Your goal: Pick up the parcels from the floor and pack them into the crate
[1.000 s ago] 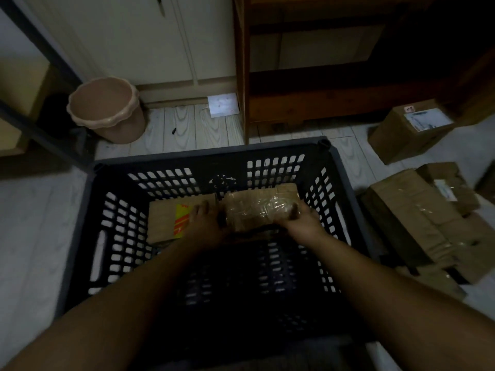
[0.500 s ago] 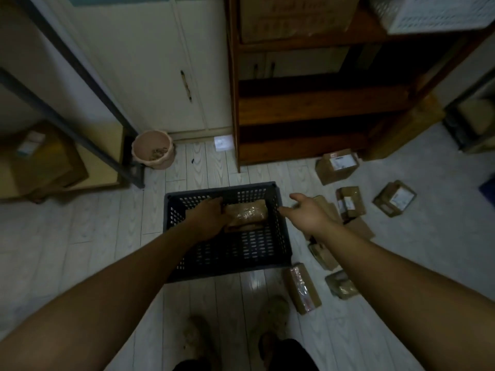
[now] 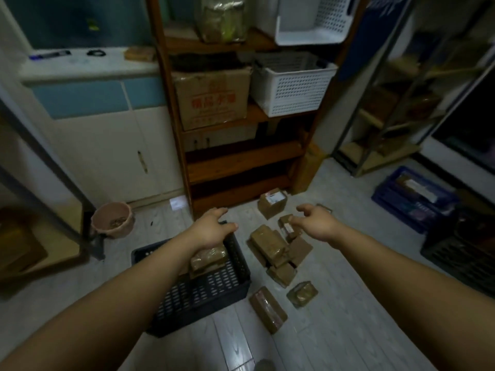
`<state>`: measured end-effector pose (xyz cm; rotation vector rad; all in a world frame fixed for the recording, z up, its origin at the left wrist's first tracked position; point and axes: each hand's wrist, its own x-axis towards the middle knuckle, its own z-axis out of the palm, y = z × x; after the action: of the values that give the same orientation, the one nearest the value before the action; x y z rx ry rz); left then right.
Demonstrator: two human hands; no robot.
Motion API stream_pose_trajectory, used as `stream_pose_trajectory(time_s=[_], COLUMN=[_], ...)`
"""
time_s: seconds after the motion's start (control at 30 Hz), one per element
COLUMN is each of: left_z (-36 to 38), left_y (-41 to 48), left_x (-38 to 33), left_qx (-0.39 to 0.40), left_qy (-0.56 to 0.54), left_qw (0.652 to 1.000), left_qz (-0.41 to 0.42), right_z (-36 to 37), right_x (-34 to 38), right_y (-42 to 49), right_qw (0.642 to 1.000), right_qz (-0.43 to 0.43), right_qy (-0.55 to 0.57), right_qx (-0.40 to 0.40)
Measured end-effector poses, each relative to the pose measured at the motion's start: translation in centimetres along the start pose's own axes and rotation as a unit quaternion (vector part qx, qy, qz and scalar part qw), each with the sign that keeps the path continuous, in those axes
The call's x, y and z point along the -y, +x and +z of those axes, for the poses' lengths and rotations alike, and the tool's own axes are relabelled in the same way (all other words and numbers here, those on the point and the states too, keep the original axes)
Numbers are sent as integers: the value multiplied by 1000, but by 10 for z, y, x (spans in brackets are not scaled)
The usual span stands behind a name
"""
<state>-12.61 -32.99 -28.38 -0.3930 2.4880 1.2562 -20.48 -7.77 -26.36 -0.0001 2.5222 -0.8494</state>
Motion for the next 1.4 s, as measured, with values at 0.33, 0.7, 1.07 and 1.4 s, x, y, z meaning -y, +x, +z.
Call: stream_pose_trajectory(time_s=[0.33, 0.7, 1.07, 1.4], left_z=[27, 111, 163, 268], left_y=[-16, 88, 207, 360], left_x=[-78, -150, -92, 76], left_qx=[-14, -48, -2, 3], left_qy=[-7, -83, -102, -107], left_qw=[999, 993, 974, 968], left_qz=[40, -66, -203, -229], right_z=[-71, -148, -114, 80], right_x=[-31, -113, -149, -228], right_y=[-38, 88, 252, 408], right_qw=[998, 995, 986, 972], right_qz=[-20, -36, -34, -42], right_qy=[10, -75, -51, -29], right_qx=[-53, 62, 154, 229])
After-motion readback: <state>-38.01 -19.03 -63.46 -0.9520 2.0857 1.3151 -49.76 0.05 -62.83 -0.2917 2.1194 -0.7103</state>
